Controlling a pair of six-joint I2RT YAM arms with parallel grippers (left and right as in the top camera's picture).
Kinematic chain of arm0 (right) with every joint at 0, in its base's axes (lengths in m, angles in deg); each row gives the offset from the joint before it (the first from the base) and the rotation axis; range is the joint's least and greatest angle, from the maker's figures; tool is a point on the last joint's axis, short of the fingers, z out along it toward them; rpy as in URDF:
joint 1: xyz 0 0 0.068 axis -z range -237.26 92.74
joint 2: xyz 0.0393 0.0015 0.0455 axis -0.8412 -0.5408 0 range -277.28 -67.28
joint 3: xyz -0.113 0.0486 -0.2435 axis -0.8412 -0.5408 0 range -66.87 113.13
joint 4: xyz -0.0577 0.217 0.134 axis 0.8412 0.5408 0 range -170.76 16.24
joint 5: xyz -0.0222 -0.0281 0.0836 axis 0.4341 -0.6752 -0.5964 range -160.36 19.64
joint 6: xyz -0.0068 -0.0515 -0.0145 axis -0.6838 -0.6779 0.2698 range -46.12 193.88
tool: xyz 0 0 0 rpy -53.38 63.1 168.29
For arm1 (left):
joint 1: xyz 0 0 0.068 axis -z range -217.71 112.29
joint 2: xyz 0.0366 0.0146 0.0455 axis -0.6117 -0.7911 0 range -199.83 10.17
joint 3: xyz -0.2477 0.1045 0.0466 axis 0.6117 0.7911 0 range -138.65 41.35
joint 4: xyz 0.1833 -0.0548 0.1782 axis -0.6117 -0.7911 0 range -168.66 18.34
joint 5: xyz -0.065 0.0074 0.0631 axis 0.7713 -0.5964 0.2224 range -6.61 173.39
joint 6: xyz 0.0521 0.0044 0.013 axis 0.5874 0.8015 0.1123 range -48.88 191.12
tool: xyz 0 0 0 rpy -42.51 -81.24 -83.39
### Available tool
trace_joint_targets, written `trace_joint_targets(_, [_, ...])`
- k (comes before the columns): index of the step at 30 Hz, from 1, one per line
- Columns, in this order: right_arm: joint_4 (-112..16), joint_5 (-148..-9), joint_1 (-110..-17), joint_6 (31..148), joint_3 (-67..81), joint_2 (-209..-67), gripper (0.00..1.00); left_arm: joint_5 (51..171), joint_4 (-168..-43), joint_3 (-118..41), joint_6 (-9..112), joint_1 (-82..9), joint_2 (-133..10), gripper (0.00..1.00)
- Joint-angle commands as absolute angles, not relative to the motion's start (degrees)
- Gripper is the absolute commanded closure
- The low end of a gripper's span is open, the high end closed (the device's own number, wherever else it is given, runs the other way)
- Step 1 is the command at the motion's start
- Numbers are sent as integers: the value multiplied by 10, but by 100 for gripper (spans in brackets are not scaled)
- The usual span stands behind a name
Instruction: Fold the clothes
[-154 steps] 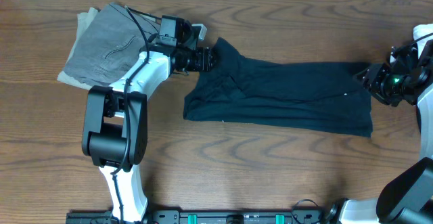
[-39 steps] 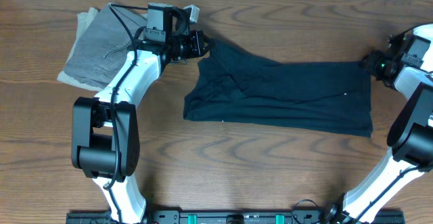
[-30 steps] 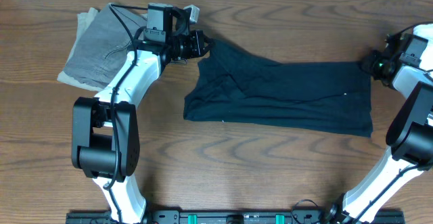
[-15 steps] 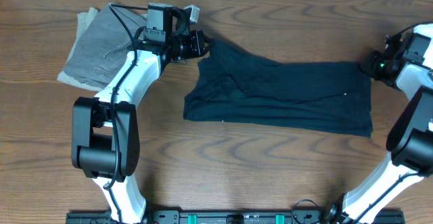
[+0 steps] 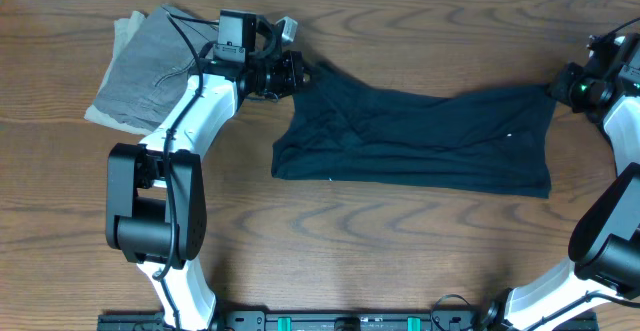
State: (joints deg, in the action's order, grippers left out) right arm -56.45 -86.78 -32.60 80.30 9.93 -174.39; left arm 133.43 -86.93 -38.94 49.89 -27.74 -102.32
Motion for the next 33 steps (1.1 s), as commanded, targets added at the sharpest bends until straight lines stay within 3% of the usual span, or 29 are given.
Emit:
trace_joint_targets(1, [-552,-852,-323,781,100,-1742,99,1355,-891,-392,494,-276,-1009,94])
trace_joint_targets(10, [-470,-809,-323,781,100,-1742,99,1347,-980,-392,531,-278,-949,94])
trace_joint_targets(19, [-391,-777,-319,792,100,-1742,99,1251,-1139,-392,570,-275,-935,94])
trace_joint_targets(33, [-347,-736,-310,796,100,-1742,99,1213,-1222,-391,578,-262,-935,94])
